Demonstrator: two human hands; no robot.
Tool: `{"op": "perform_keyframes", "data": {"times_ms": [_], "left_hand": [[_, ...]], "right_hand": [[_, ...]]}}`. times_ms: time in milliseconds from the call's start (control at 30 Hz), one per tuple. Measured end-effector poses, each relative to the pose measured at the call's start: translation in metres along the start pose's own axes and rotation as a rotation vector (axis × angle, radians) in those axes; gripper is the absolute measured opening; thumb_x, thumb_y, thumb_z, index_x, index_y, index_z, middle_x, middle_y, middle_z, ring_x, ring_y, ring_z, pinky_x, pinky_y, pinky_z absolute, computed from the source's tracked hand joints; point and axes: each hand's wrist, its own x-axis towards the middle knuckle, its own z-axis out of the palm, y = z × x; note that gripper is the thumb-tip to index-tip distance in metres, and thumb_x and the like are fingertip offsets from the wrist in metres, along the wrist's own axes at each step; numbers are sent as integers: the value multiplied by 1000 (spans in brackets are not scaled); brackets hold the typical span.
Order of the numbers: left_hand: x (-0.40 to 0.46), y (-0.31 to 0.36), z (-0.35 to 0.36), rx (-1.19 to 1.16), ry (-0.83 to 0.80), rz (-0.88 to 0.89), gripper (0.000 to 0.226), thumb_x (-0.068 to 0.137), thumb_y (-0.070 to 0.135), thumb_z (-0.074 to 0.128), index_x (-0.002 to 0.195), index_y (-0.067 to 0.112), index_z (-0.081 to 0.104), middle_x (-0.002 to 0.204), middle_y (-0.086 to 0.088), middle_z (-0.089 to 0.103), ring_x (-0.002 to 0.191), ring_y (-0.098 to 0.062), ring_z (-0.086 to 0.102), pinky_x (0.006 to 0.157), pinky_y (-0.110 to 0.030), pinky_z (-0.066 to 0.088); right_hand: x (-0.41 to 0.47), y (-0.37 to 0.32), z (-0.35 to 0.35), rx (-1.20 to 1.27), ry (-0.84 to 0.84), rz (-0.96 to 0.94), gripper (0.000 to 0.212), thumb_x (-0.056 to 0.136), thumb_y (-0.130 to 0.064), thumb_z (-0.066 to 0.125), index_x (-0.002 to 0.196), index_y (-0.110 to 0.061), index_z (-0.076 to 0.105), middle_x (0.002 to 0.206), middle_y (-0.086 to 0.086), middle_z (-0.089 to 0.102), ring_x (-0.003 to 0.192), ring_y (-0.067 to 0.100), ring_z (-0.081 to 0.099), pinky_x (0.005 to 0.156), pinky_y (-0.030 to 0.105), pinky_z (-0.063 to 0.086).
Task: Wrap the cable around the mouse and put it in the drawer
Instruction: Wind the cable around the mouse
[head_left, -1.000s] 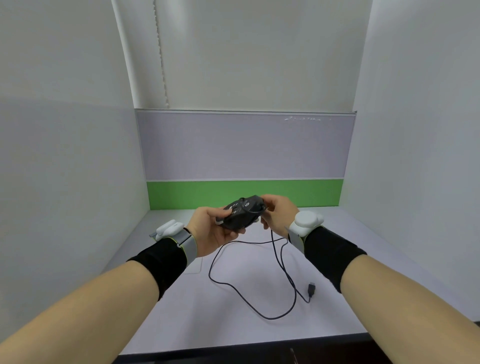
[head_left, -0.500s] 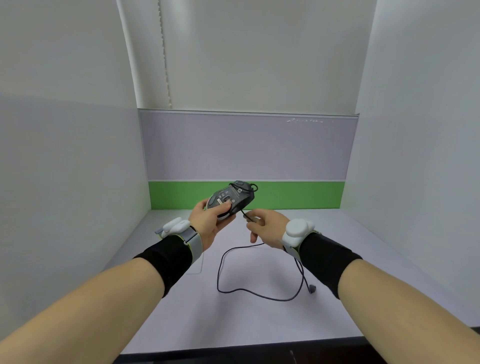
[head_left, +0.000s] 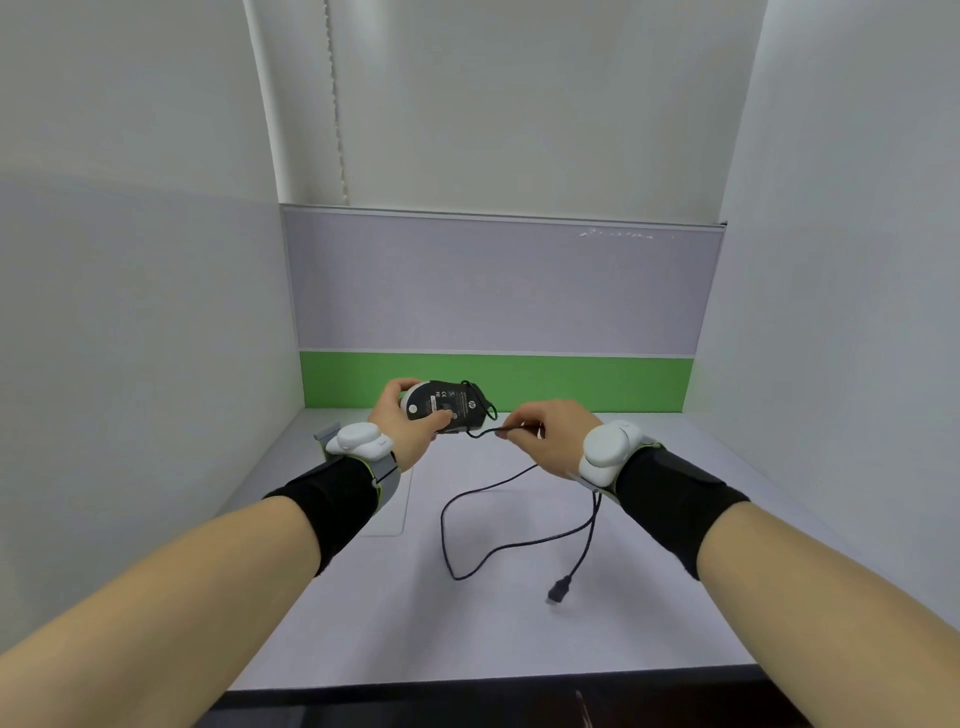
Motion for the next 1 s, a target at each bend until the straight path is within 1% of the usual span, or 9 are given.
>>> {"op": "perform_keyframes", "data": {"times_ms": [100,300,400,500,600,633,733,867,1000], "left_hand": [[-2,2,-1,64,-82,5,43,72,13,76,108,25,56,83,4,66,61,-17,63,56,-25,57],[-11,12,-3,27,-237,-72,41,60,17,74,98,27,62,85,-1,69,65,-18,62,54,-27,52],[-14,19,-1,0,-311,-107,41,52,18,72,91,25,64,78,-1,67,63,-20,61,53,-27,49],[-17,23,0,-51,-368,-143,41,53,13,71,93,20,66,79,-4,67,62,-21,59,51,-27,47],[-19,28,1,-197,-409,-216,38,62,4,68,99,14,66,82,-10,66,59,-24,57,49,-26,46],[-19,31,1,-252,-428,-245,37,67,1,65,102,13,65,81,-11,67,58,-26,59,49,-26,47],[-22,35,-1,-393,-517,-317,34,75,3,57,108,9,62,79,-15,71,61,-31,66,50,-25,50],[-26,40,2,-604,-573,-395,43,72,8,60,114,3,61,88,-20,70,69,-34,68,58,-29,55],[-27,43,11,-802,-509,-443,38,74,7,63,111,-3,61,94,-22,69,75,-37,70,63,-32,59]], "right_hand": [[4,2,-8,-15,59,-77,16,92,-29,60,98,-25,74,85,-5,68,71,10,49,62,22,32],[7,4,-18,61,110,-136,11,90,-25,65,93,-27,75,88,0,70,68,5,55,61,2,38],[9,4,-17,174,136,-128,7,86,-25,69,87,-31,72,87,3,73,76,19,63,55,-1,39],[11,5,-17,219,171,-104,13,83,-30,73,79,-42,67,86,-1,74,81,23,65,57,6,46],[13,8,-17,244,178,-64,11,83,-33,72,78,-42,68,84,-6,75,82,16,68,74,26,54],[14,8,-17,258,175,-43,9,85,-33,70,79,-40,69,84,-8,75,81,13,68,75,27,54],[14,6,-17,290,185,-2,11,91,-28,63,86,-33,72,75,-13,72,66,4,62,62,17,48],[9,0,-12,426,159,31,27,96,-5,48,88,-19,69,48,-25,60,43,-10,52,42,3,39],[12,-10,0,316,135,63,32,98,-26,44,68,-35,54,48,-23,62,36,-3,49,41,12,35]]}}
